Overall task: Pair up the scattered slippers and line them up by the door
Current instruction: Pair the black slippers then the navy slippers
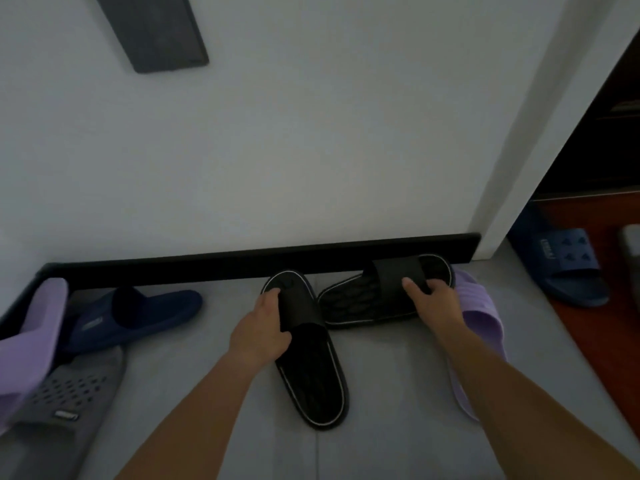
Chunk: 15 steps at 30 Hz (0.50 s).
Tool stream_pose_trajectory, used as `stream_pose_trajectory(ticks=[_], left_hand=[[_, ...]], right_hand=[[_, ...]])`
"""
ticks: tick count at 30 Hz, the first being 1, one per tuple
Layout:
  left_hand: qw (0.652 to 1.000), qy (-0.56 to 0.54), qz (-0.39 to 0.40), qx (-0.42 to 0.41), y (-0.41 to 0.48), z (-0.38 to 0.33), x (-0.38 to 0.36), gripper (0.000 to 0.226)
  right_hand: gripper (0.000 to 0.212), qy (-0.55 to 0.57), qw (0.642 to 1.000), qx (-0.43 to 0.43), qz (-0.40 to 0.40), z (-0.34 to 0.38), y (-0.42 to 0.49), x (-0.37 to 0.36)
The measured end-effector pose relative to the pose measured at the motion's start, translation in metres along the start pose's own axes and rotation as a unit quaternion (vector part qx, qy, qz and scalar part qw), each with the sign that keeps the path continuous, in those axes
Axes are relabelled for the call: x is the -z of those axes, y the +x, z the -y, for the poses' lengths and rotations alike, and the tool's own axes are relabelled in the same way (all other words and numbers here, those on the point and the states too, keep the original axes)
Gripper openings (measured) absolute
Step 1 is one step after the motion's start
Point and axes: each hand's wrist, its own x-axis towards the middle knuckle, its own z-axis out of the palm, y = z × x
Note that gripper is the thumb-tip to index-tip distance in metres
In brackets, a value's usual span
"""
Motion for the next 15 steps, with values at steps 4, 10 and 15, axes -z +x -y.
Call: stream_pose_trajectory(ticks=[4, 10, 15], left_hand=[[0.998, 0.059, -0.018, -0.023, -0.003, 0.010, 0.014, 0.079], [0.985, 0.127, -0.029, -0.113, -0.011, 0.014, 0.035, 0.083], [0.980, 0.129, -0.033, -0.149, -0.032, 0.030, 0.032, 0.087]], right_hand=[[0.057, -0.055, 0.998, 0.024, -0.029, -0.007, -0.018, 0.003], [0.051, -0.100, 0.976, 0.167, 0.099, -0.004, -0.050, -0.011], [0.048, -0.124, 0.952, 0.233, 0.156, 0.014, -0.070, -0.034]])
